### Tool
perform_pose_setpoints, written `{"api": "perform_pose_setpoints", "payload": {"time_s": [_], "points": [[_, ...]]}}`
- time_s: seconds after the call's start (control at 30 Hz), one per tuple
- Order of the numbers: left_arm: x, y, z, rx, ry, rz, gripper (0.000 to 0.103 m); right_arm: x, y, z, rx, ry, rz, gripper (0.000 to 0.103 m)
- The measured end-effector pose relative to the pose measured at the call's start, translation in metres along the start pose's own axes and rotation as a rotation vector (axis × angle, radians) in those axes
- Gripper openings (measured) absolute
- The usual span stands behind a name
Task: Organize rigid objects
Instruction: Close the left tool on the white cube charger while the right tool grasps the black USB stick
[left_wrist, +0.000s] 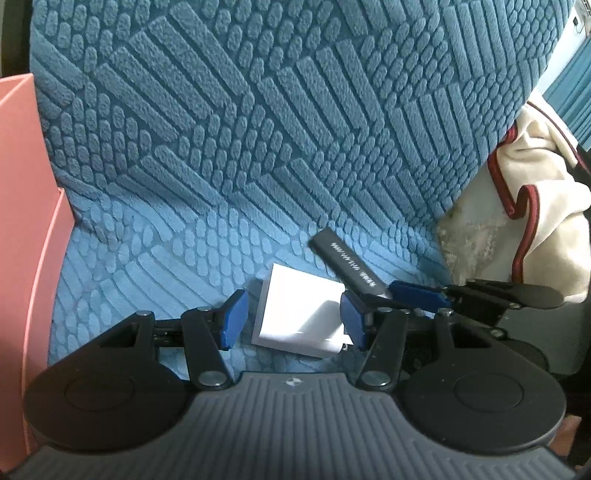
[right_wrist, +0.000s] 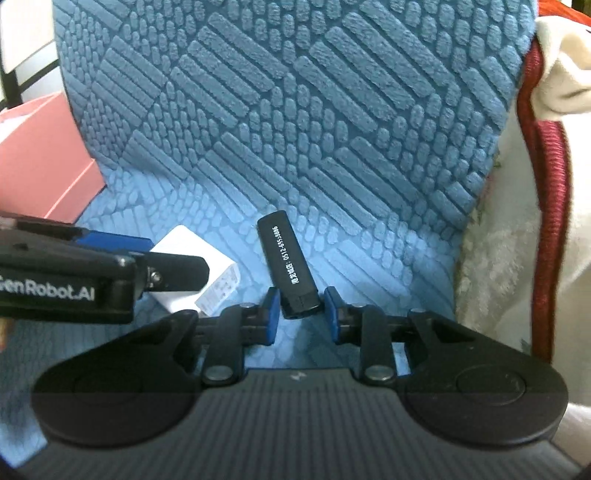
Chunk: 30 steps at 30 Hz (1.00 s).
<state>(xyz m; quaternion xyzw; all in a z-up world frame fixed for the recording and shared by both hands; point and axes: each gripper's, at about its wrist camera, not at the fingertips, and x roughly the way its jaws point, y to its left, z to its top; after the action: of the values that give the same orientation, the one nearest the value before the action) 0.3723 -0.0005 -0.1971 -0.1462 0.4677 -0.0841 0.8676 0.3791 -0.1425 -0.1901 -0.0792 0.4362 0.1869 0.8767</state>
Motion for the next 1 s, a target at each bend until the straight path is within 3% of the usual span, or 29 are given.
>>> {"api": "perform_pose_setpoints", "payload": {"time_s": [0.23, 0.63, 1.0], "points": [[0.011, -0.011, -0.002, 0.057, 0.018, -0.002, 0.064, -0.013, -0.011, -0.01, 0.033, 0.037, -0.063, 0.029], [0.028, -0.031, -0.007, 0.227, 0.019, 0.08, 0.063, -0.027, -0.016, -0.025, 0.077, 0.057, -0.035, 0.027], [0.015, -0.02, -0.009, 0.15, 0.024, 0.101, 0.058, -0.035, -0.008, -0.029, 0.069, 0.058, -0.038, 0.027]]}}
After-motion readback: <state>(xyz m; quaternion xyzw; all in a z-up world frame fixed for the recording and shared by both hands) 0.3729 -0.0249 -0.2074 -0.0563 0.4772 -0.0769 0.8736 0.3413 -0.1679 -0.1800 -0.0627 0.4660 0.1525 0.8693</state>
